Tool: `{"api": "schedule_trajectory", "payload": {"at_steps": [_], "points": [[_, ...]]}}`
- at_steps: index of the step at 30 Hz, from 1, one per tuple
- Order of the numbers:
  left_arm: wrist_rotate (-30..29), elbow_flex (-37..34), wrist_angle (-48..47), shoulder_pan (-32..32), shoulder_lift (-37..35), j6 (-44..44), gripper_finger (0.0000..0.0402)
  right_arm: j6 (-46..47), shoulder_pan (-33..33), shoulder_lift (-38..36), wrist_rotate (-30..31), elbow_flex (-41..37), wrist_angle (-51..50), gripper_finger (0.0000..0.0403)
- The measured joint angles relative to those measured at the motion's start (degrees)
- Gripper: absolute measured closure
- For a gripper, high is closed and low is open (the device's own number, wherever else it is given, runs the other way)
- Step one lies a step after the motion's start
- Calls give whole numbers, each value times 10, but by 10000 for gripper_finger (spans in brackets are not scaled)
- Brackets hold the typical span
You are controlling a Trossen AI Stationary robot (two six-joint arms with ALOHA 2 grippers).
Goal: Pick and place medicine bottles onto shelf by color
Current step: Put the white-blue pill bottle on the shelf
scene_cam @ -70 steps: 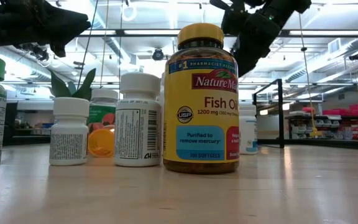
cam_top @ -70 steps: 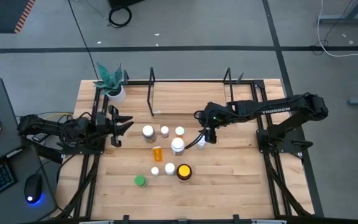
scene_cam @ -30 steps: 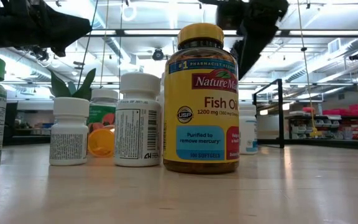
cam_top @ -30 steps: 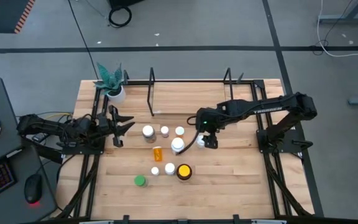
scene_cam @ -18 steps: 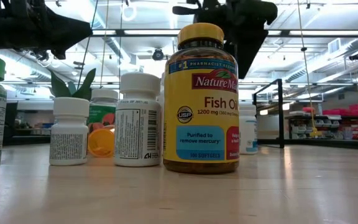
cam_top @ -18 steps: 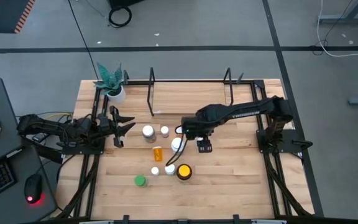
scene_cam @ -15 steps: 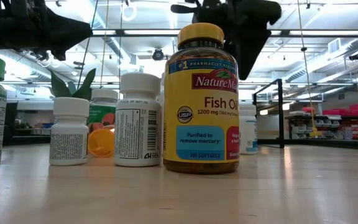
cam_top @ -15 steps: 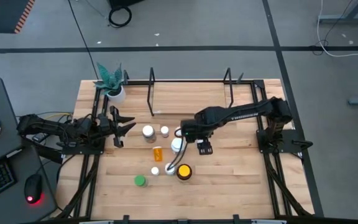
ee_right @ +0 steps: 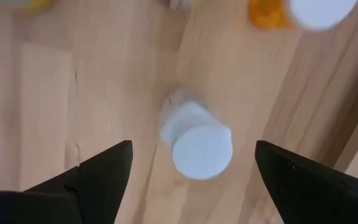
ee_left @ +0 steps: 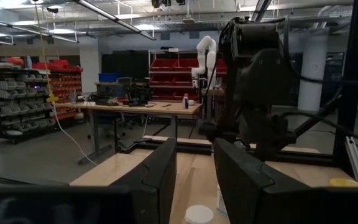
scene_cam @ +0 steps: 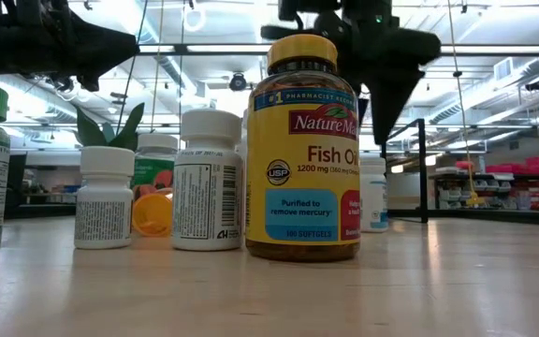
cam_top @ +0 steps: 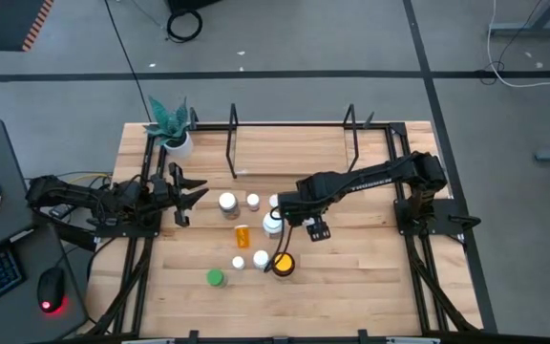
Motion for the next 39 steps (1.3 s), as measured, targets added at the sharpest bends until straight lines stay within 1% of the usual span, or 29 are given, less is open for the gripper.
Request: {"api": "schedule_trajectory", "payload": {"at_steps": [5,9,19,24,28,34,39], "points": [[0,0,-2,0,0,0,280,-36,0,-1,0,-14,19,72],[0,0,-2,0,0,0,283,-78,0,-1,0,-42,34,79],[0,0,-3,0,0,1,279,-174,-2,-1,0,-81,76,83],[0,0,-3,0,0,1,284,-206,-13,-1,0,-93,93,83],[0,0,-3,0,0,1,284,-207,-19,-1,0,-100,105,86],[0,0,-4,0,0,1,278,-207,-22,-1,-4,-108,110,116],[0,0,-4,0,0,1,283,-207,-22,-1,-4,-115,113,145]]}}
